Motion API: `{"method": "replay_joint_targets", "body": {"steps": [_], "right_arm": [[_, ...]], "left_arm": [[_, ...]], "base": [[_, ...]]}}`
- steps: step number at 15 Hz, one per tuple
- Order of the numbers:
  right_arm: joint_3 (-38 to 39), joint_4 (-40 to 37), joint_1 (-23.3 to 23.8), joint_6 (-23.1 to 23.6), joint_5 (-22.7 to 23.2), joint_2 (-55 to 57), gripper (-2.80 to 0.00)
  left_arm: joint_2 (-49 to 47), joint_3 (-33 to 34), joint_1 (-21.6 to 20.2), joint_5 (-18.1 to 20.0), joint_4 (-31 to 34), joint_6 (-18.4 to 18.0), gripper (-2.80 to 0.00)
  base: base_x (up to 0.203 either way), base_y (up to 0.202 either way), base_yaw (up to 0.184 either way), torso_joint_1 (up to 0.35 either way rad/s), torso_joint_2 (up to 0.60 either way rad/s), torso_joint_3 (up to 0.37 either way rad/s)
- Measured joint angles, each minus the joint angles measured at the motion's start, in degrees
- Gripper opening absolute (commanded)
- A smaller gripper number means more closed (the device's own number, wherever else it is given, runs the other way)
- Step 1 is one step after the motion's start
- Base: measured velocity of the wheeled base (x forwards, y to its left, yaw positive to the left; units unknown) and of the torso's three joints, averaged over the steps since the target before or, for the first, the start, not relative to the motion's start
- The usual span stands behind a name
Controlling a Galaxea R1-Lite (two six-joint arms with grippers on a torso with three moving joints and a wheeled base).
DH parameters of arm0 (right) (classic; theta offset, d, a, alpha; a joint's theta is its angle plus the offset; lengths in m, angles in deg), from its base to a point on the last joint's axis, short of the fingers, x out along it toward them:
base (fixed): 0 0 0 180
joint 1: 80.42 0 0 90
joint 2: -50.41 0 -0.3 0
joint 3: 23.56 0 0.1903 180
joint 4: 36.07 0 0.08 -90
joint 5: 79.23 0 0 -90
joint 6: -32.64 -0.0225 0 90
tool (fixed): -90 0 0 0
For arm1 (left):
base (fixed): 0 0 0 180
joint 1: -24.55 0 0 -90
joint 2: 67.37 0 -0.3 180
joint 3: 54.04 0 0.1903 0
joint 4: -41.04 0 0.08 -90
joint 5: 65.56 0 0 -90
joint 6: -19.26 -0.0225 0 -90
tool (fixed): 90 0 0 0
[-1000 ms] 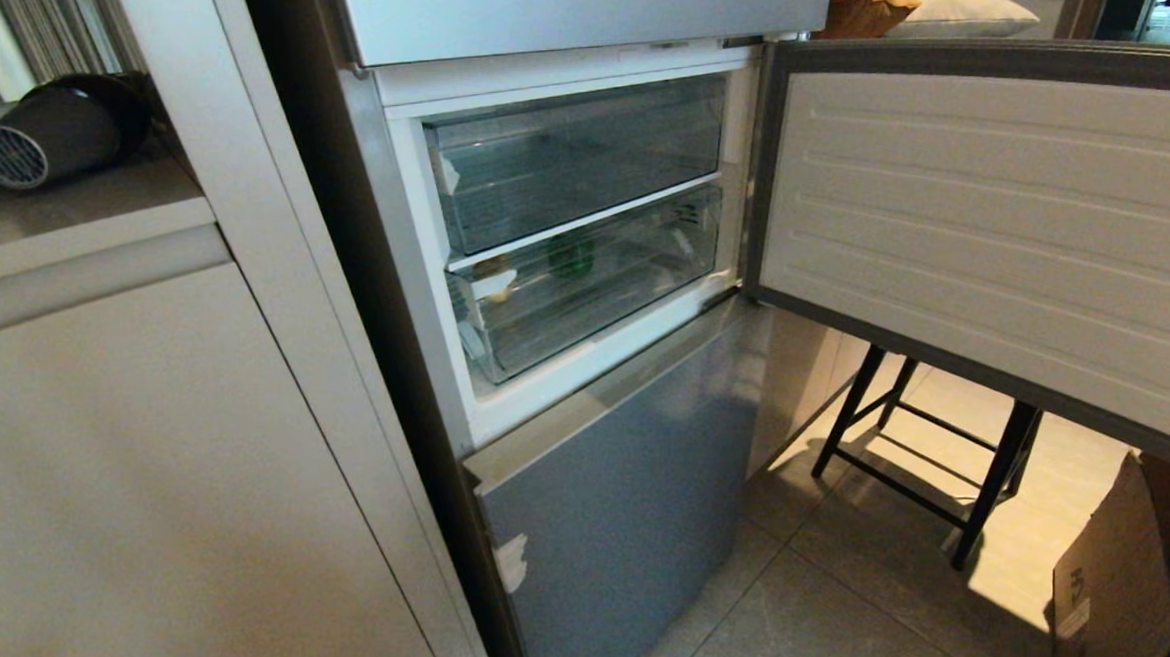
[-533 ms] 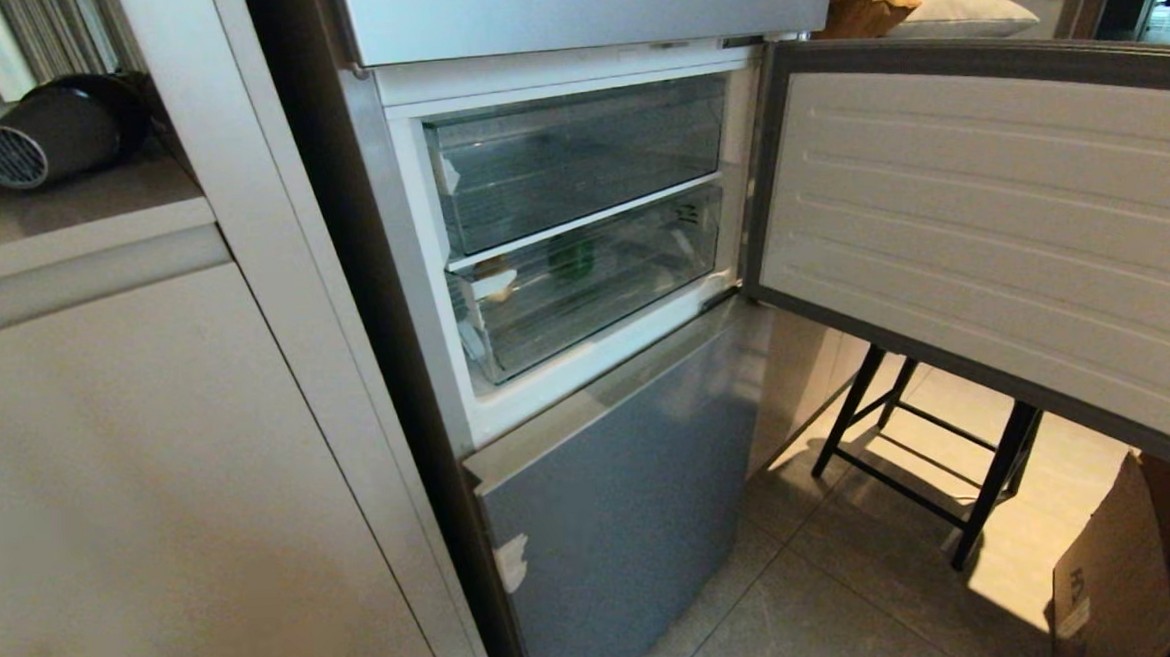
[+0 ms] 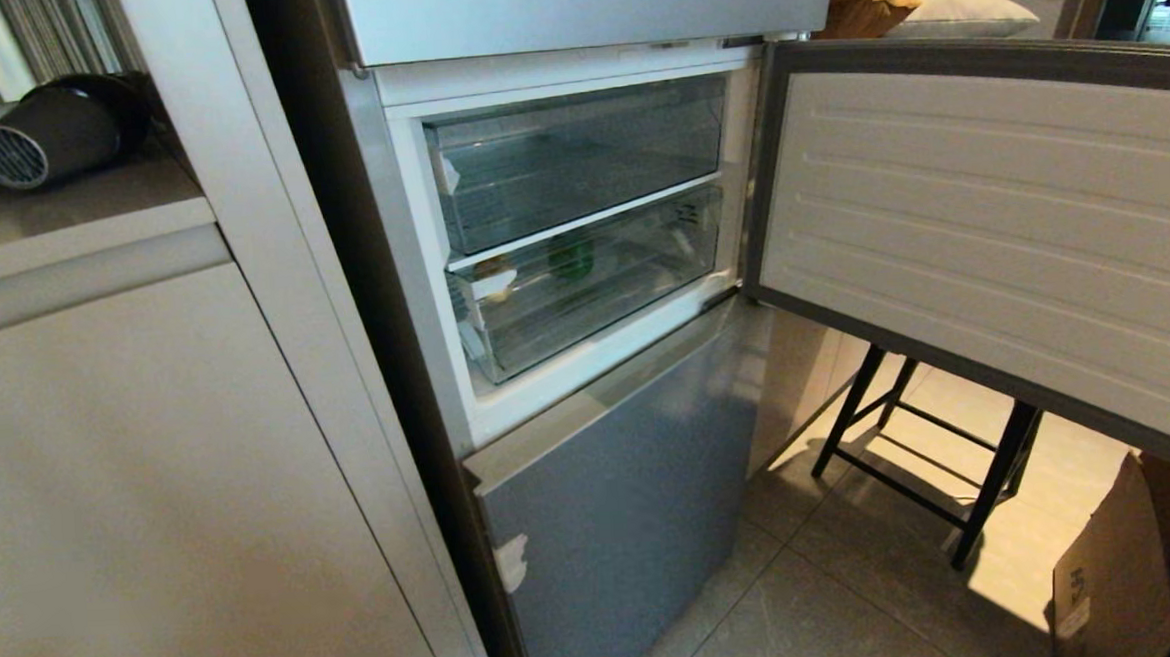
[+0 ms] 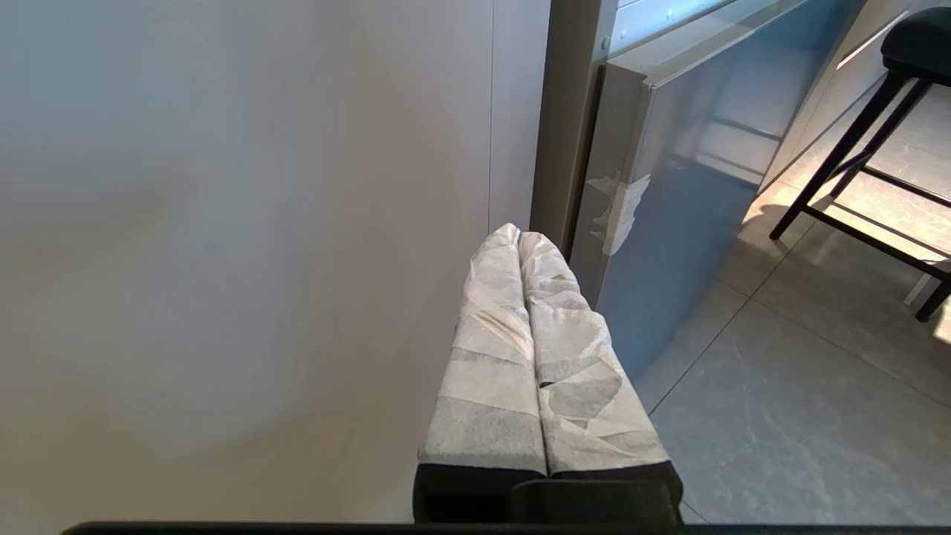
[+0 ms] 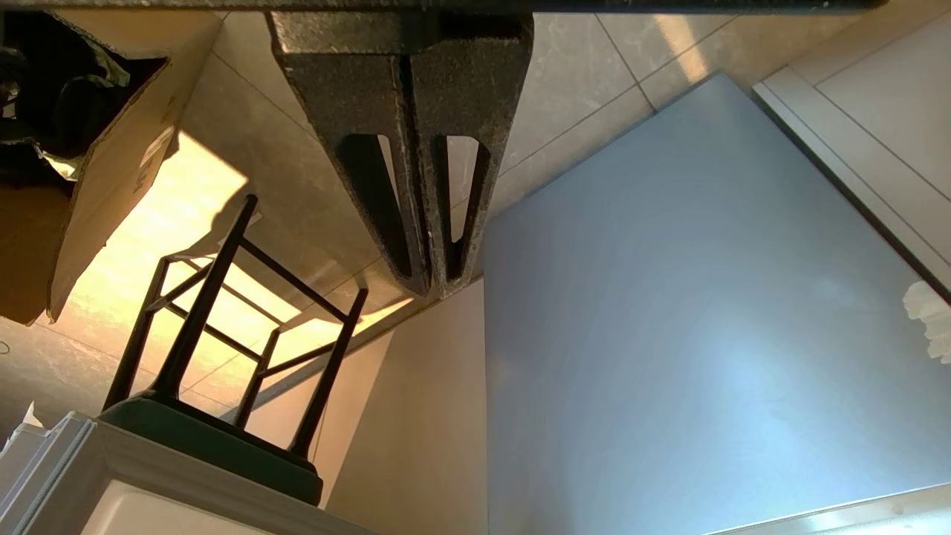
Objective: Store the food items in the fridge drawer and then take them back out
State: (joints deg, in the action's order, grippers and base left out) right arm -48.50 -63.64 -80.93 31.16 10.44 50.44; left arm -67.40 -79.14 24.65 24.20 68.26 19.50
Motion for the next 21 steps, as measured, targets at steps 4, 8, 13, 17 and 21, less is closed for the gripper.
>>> {"method": "replay_joint_targets", "body": {"steps": [4, 8, 13, 17, 21], "right_arm": [[0.0, 0.0, 0.0, 0.0, 0.0, 0.0, -2.8], [0.0, 0.0, 0.1, 0.0, 0.0, 0.0, -2.8], [0.0, 0.0, 0.1, 0.0, 0.0, 0.0, -2.8], [0.0, 0.0, 0.1, 0.1, 0.0, 0.0, -2.8], [0.0, 0.0, 0.1, 0.0, 0.0, 0.0, -2.8]], "left_arm": [[0.0, 0.0, 0.0, 0.0, 0.0, 0.0, -2.8], [0.0, 0.0, 0.0, 0.0, 0.0, 0.0, -2.8], [0.0, 0.0, 0.0, 0.0, 0.0, 0.0, -2.8], [0.0, 0.0, 0.0, 0.0, 0.0, 0.0, -2.8], [0.0, 0.0, 0.0, 0.0, 0.0, 0.0, -2.8]], "base": [[0.0, 0.0, 0.0, 0.0, 0.0, 0.0], [0.0, 0.0, 0.0, 0.0, 0.0, 0.0], [0.0, 0.0, 0.0, 0.0, 0.0, 0.0], [0.0, 0.0, 0.0, 0.0, 0.0, 0.0], [0.0, 0.0, 0.0, 0.0, 0.0, 0.0]]}}
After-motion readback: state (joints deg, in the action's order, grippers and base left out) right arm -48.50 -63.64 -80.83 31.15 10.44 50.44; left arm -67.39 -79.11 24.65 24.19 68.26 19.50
